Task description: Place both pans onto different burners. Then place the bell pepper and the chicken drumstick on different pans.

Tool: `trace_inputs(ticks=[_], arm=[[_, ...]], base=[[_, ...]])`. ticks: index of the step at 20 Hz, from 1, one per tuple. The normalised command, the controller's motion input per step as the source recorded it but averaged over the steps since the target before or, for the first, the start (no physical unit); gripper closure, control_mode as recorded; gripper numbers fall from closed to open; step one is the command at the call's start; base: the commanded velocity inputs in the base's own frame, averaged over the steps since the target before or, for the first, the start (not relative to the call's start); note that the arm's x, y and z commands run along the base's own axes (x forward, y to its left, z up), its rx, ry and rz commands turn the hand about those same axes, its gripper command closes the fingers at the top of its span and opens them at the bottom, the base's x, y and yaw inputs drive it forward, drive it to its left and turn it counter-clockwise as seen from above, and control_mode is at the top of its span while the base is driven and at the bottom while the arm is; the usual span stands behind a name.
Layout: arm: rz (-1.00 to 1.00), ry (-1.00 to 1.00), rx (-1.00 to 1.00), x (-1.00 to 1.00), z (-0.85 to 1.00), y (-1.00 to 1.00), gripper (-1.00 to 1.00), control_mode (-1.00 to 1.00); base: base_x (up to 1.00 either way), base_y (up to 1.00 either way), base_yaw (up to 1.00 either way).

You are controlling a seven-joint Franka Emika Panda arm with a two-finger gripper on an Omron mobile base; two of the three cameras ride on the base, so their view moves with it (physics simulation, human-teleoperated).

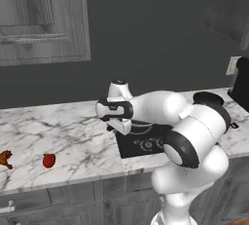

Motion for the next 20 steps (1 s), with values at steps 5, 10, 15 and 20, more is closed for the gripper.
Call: trace_inputs(ticks=[5, 10, 15, 20], arm=[[-0.02, 0.03, 0.0, 0.0, -0.19, 0.04, 1.0, -1.0], [-0.03, 0.01, 0.0, 0.0, -0.23, 0.01, 1.0, -1.0], [-0.06, 0.0, 0.0, -0.09, -0.35, 0.0, 1.0, -1.0], [-0.03, 0.0, 0.0, -0.09, -0.33, 0.0, 1.0, -1.0]], base=[[0.0, 0.0, 0.0], [0.0, 0.0, 0.0], [0.0, 0.0, 0.0], [0.0, 0.0, 0.0]])
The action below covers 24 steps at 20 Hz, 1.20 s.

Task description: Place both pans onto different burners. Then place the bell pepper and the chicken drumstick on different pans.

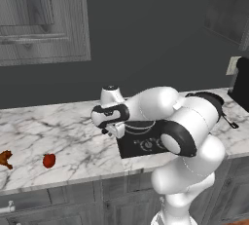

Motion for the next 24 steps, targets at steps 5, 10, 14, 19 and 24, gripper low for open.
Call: trace_inputs(ticks=[5, 10, 14, 19, 24], arm=[[-0.02, 0.01, 0.0, -0.16, -0.28, 0.0, 1.0, -1.0], [-0.01, 0.03, 0.0, -0.14, -0.23, 0.0, 1.0, -1.0], [-0.01, 0.04, 0.0, -0.14, -0.2, 0.0, 1.0, -1.0], [-0.01, 0.02, 0.0, -0.03, -0.11, 0.0, -1.0, -1.0], [0.0, 0.0, 0.0, 0.0, 0.0, 0.0, -1.0, -1.0]], base=[[0.0, 0.0, 0.0], [0.0, 0.0, 0.0], [0.0, 0.0, 0.0], [0.0, 0.0, 0.0], [0.0, 0.0, 0.0]])
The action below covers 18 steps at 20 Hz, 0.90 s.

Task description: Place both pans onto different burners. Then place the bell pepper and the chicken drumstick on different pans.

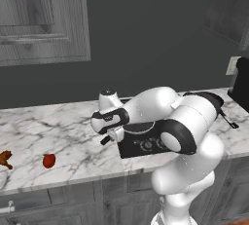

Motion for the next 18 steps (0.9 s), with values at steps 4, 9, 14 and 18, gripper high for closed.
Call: trace_inputs(ticks=[4, 9, 14, 18], arm=[[0.0, 0.0, 0.0, 0.01, 0.0, -0.03, -1.0, -1.0], [0.02, 0.07, 0.07, 0.04, 0.26, -0.38, -1.0, -1.0], [0.13, 0.07, 0.07, 0.0, 0.47, -0.67, -1.0, -1.0], [0.13, 0.02, 0.0, 0.0, 0.33, -0.59, -1.0, -1.0]], base=[[0.0, 0.0, 0.0], [0.0, 0.0, 0.0], [0.0, 0.0, 0.0], [0.0, 0.0, 0.0]])
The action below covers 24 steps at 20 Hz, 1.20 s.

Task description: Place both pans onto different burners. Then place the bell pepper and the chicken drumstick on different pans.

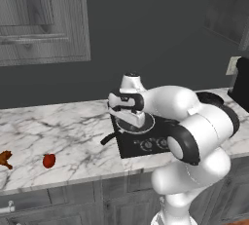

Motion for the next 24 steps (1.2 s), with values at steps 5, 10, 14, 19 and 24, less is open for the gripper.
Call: trace_inputs(ticks=[5, 10, 14, 19, 24], arm=[[0.16, 0.0, 0.0, 0.0, 0.17, -0.67, -1.0, -1.0], [0.16, 0.0, 0.0, 0.0, 0.09, -0.78, -1.0, -1.0], [0.16, 0.0, 0.0, 0.0, 0.01, -0.8, -1.0, -1.0], [0.19, 0.0, 0.0, 0.0, 0.0, -0.78, -1.0, -1.0], [0.2, 0.0, 0.0, 0.0, 0.0, -0.82, -1.0, -1.0]], base=[[0.0, 0.0, 0.0], [0.0, 0.0, 0.0], [0.0, 0.0, 0.0], [0.0, 0.0, 0.0], [0.0, 0.0, 0.0]])
